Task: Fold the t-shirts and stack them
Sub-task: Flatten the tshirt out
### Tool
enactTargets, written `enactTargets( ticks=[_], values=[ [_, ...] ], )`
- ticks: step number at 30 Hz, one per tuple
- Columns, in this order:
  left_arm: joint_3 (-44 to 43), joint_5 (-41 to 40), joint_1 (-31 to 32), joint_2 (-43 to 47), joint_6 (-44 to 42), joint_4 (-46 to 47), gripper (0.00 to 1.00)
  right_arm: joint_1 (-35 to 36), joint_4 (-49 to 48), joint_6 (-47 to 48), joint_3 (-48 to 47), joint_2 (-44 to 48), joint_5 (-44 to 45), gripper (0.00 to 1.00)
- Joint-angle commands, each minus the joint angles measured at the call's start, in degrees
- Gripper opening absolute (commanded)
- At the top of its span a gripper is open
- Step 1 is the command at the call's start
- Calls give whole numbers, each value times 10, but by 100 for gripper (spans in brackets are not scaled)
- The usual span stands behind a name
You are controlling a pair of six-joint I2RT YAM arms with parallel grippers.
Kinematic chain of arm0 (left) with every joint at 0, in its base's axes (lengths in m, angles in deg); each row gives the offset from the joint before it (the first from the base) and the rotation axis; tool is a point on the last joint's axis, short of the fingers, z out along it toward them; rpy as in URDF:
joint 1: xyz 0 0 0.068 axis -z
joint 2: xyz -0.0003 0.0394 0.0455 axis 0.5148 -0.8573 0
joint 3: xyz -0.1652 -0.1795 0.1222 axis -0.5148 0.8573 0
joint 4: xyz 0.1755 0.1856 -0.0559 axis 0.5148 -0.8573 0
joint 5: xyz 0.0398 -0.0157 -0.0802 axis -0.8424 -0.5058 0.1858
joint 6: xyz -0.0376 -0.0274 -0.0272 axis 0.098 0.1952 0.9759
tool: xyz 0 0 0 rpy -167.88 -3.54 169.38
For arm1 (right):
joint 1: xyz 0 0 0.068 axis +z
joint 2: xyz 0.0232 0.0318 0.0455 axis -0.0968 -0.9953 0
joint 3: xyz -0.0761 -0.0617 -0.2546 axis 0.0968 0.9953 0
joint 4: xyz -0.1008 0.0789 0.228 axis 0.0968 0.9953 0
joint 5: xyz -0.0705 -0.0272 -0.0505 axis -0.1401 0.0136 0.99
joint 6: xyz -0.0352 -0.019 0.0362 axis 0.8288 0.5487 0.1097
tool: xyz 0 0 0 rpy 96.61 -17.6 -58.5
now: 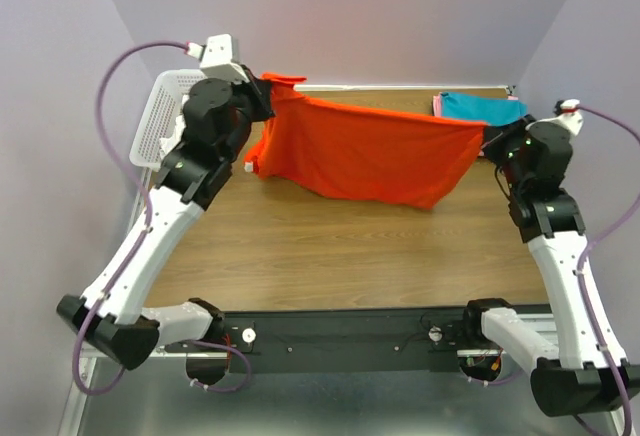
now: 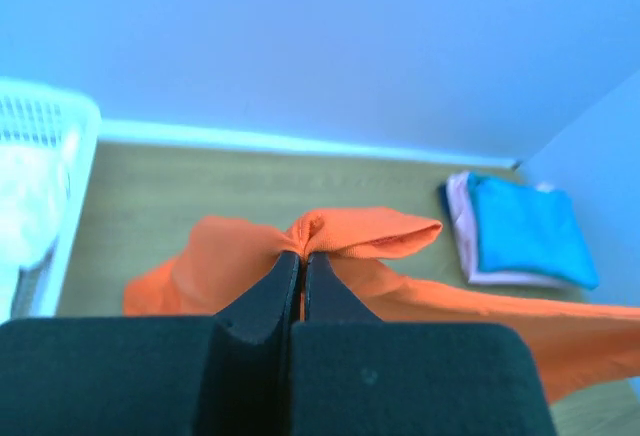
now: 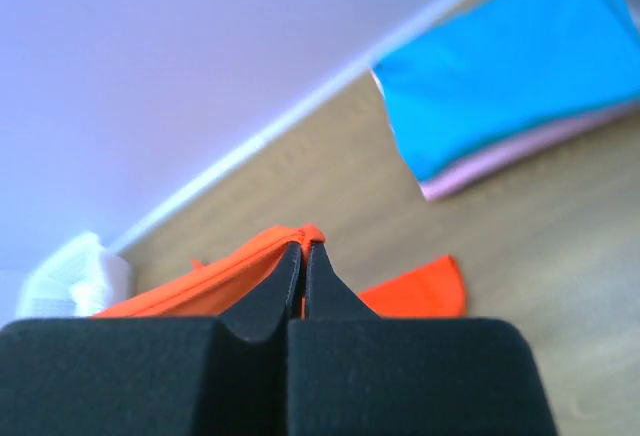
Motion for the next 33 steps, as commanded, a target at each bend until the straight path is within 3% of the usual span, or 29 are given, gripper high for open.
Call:
enactTargets(
  ticks=[1, 9, 23, 28, 33],
  values=[
    [-43, -16, -3, 61, -46, 22, 0, -4, 6, 24, -82, 42, 21, 1],
    [-100, 104, -1, 172, -94, 49, 0, -4, 13, 50, -206, 79, -38, 1],
    [-184, 186, -1, 235, -135, 26, 0, -4, 50, 79, -333, 110, -59, 1],
    [-179, 121, -1, 197, -177, 33, 0, -3, 51, 80, -317, 89, -50, 1],
    [-100, -55, -3, 89, -215, 58, 0, -4, 50, 86, -260, 9, -10, 1]
  ],
)
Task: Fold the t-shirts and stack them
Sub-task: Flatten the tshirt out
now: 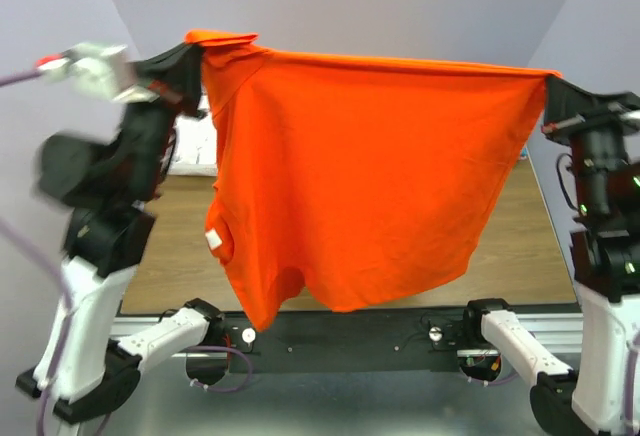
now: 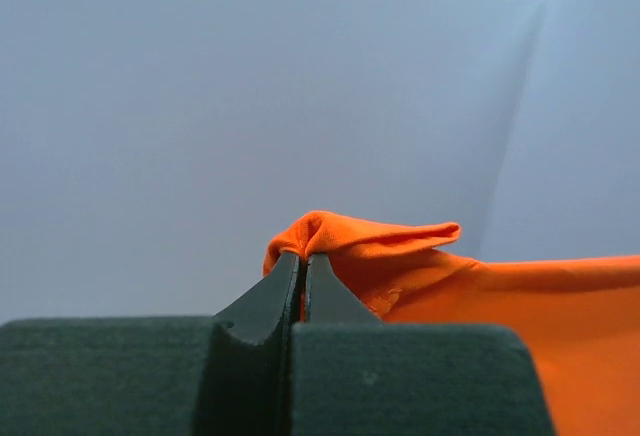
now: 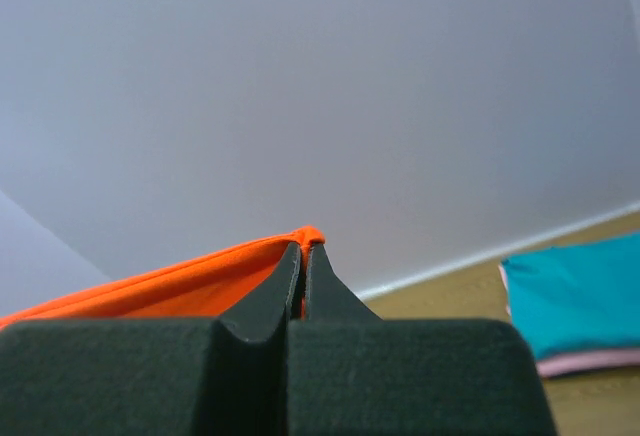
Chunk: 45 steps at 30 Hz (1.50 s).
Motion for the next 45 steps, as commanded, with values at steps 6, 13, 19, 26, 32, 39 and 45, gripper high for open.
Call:
enactTargets(
  ticks=[6, 13, 19, 26, 32, 39, 45],
  values=[
    [111, -118, -38, -330, -44, 41, 0, -4, 13, 14, 111, -269, 37, 1],
    [-130, -110, -69, -669, 9, -128, 57, -4, -24, 50, 73, -541, 0, 31],
    [-138, -97, -71, -690, 18, -106, 98, -5, -24, 64, 25, -603, 6, 100],
    [-27, -108, -74, -599, 66, -78, 98, -3, -25, 66, 68, -548, -55, 100],
    [139, -87, -74, -480, 112, -37, 98, 29, -28, 67, 166, -469, -98, 100],
    [316, -69, -74, -394, 179, 6, 98, 105, -33, 51, 241, -459, -92, 100],
    [334, -45, -75, -422, 190, 40, 98, 117, -36, 56, 204, -548, -75, 100]
  ],
)
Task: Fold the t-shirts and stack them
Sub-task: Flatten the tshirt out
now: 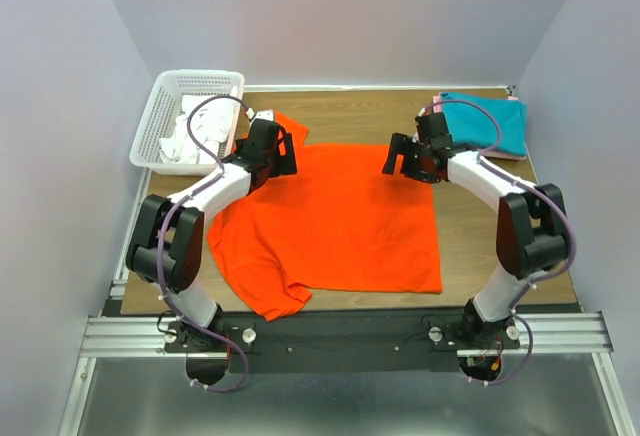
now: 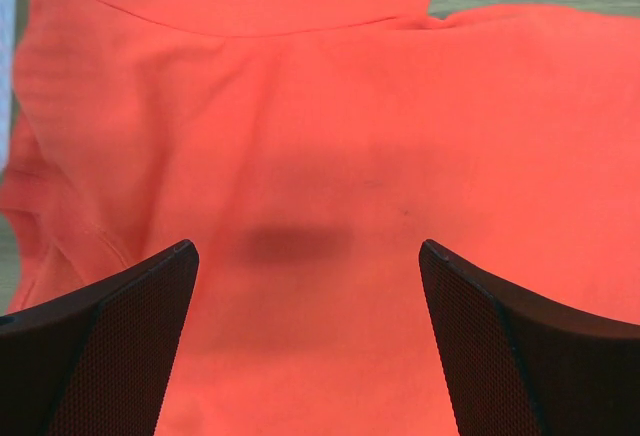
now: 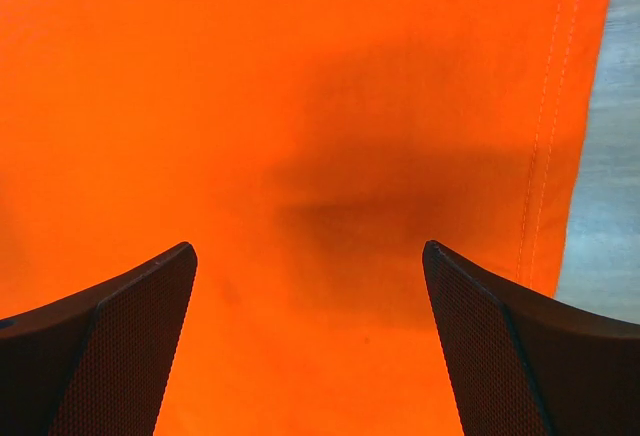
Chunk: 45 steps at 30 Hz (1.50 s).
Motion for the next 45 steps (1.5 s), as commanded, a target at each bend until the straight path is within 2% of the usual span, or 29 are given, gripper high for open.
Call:
enactTargets(
  ticks=[1, 6, 12, 24, 33, 45],
  values=[
    [-16, 21, -3, -19, 21, 42, 98, -2, -1, -1, -35, -60, 18, 100],
    [-48, 25, -8, -79, 21, 41, 98, -3, -1, 9, -88, -126, 80, 100],
    [-98, 22, -11, -139, 15, 25, 98, -7, 0, 11, -134, -199, 115, 100],
    [-213, 48, -14, -249, -1, -16, 98, -40, 1, 40, -185, -253, 119, 100],
    [-347, 54, -18, -347, -12, -82, 98, -55, 4, 63, -250, -304, 119, 100],
    [-469, 78, -37, -421, -25, -118, 98, -58, 13, 83, -314, -342, 115, 100]
  ],
)
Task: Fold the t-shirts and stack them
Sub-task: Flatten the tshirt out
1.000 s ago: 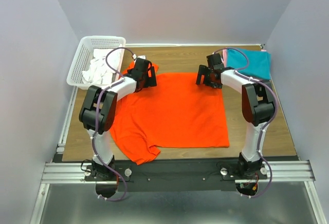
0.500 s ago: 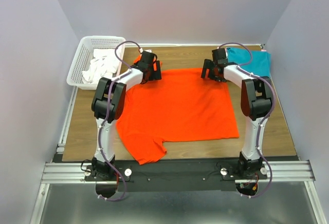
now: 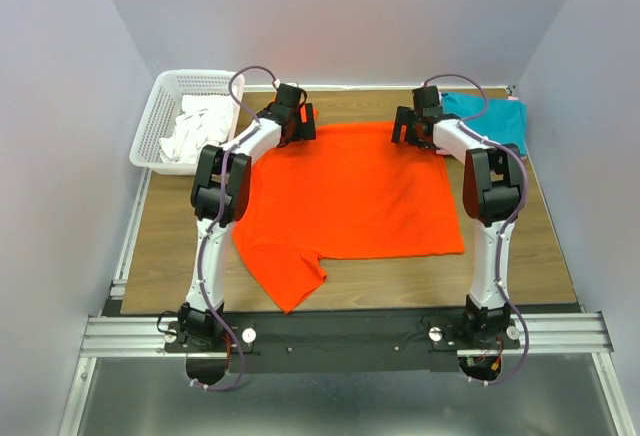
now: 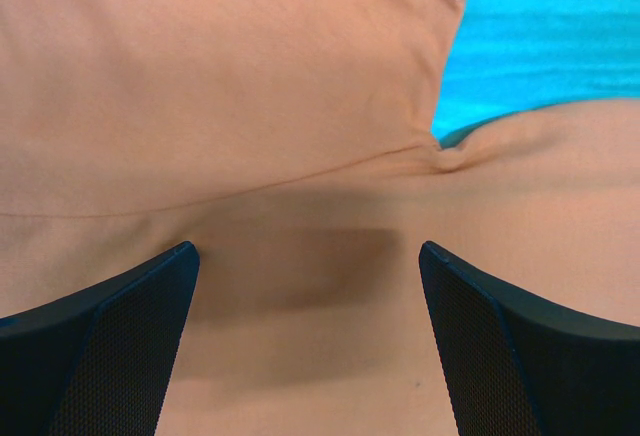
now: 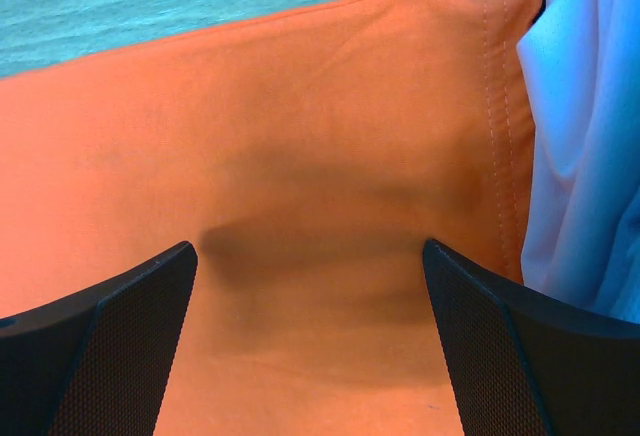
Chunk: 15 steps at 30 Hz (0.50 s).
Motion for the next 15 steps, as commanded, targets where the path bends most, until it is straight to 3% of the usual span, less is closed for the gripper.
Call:
enactTargets(
  ticks=[1, 9, 12, 15],
  values=[
    [-29, 25, -10, -27, -13, -30, 98, -2, 23, 10, -14, -31, 2, 100],
    [-117, 17, -12, 18, -37, -65, 98, -2, 40, 22, -59, -1, -40, 100],
    [-71, 25, -9, 96, -26, -47, 98, 2, 42, 21, -50, 52, -67, 100],
    [30, 15, 2, 193, -7, -14, 98, 12, 42, 20, -24, 100, -83, 100]
  ],
)
